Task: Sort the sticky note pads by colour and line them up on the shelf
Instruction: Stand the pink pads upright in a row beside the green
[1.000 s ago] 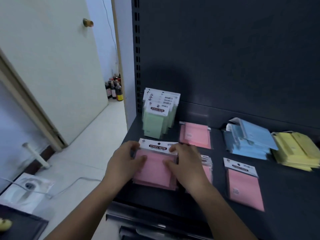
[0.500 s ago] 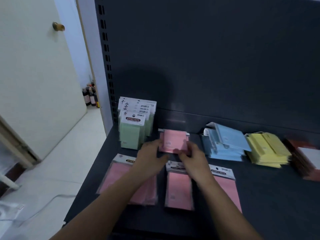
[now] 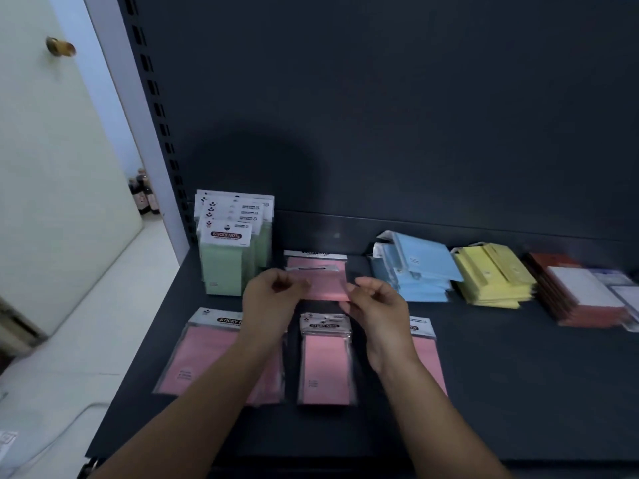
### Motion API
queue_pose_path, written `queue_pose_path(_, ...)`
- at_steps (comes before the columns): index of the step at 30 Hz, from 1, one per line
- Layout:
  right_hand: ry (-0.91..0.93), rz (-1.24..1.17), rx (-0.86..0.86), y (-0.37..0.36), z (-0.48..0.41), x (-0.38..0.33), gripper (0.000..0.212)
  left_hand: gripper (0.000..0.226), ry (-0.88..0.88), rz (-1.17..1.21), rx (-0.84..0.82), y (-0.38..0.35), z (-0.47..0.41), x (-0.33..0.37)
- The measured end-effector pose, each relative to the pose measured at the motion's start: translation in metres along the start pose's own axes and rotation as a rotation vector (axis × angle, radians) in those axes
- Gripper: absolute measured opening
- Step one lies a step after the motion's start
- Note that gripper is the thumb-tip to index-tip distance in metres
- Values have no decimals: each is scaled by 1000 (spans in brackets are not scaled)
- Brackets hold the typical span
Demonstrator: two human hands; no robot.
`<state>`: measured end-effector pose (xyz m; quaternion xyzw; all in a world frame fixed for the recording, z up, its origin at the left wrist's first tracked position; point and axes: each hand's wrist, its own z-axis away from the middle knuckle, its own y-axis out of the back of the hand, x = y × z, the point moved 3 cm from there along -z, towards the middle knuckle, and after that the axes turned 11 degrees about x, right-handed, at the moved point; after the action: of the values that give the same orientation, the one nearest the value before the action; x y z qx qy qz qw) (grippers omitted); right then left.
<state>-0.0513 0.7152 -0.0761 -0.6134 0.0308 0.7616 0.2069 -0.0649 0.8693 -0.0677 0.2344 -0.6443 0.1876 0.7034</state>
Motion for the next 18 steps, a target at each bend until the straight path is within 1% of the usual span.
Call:
queue_pose_path(2, -30, -52, 3, 5, 2, -2, 21, 20, 43, 87, -43, -3, 12, 5)
queue_pose_path(5, 22, -82, -6, 19, 6, -8, 26, 37, 58, 122, -205, -13, 31, 12)
queue_pose_path(7, 155, 13, -4, 35, 7, -15, 28, 46, 53, 59, -327, -22, 44, 17)
queue_pose_path(9, 287, 149, -2, 53, 7, -21, 33, 52, 28, -8, -394, -31, 55, 18)
queue_pose_path(11, 310, 184, -5, 70, 10, -26, 35, 55, -8, -60, -433, -41, 64, 16)
queue_pose_path(13, 359, 216, -3, 86, 12, -29, 36, 56, -89, -147, -478, -53, 74, 14)
queue_pose_path(16, 543, 474, 17, 104, 17, -33, 35, 60, -279, -356, -518, -70, 87, 10)
queue_pose_path(18, 608, 657, 45, 111, 19, -32, 37, 62, -363, -480, -533, -79, 96, 5)
